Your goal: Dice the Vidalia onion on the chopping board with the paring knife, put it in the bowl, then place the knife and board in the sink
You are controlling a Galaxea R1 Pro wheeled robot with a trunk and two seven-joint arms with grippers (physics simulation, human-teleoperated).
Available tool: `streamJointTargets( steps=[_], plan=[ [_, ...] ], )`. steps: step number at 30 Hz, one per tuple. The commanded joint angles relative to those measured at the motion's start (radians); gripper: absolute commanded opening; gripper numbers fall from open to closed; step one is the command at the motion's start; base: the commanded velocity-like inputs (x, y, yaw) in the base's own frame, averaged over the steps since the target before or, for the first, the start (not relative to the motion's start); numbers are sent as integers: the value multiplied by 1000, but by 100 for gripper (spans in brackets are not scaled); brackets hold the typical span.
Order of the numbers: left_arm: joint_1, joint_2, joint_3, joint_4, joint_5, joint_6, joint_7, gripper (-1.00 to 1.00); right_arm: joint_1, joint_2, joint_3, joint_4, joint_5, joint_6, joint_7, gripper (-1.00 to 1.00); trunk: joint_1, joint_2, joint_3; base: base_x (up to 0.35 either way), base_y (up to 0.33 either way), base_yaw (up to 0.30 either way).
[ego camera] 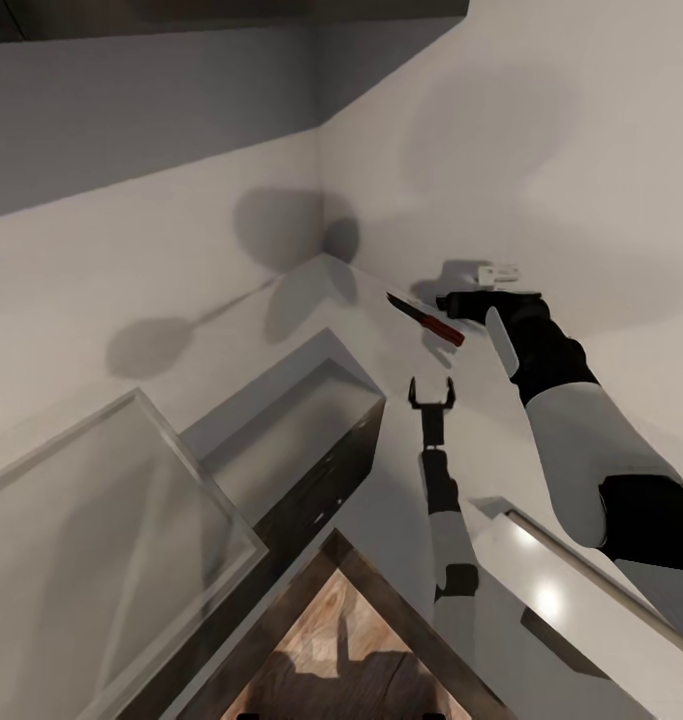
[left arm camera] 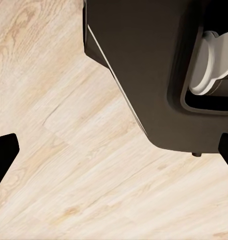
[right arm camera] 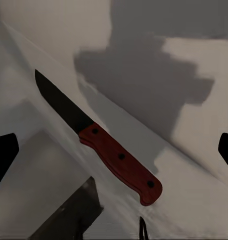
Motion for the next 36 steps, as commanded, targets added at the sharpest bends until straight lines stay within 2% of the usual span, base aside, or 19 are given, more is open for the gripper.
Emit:
streamJointTargets(
  steps=[1, 10, 26, 36],
  plan=[
    [0, 1, -6, -1, 10, -1, -1, 100, -1, -1, 3, 4, -3, 5, 0, 100, 1, -2, -2, 0, 0, 0],
    [0, 1, -6, -1, 10, -1, -1, 100, -1, 2, 4, 33, -2, -6, 2, 100, 1, -2, -6, 0, 0, 0],
    [0, 1, -6, -1, 10, -1, -1, 100, -1, 35, 4, 153, 3, -163, -6, 100, 1, -2, -7, 0, 0, 0],
    [0, 1, -6, -1, 10, -1, -1, 100, -1, 24, 3, 159, 5, -206, -2, 100, 1, -2, -7, 0, 0, 0]
  ],
)
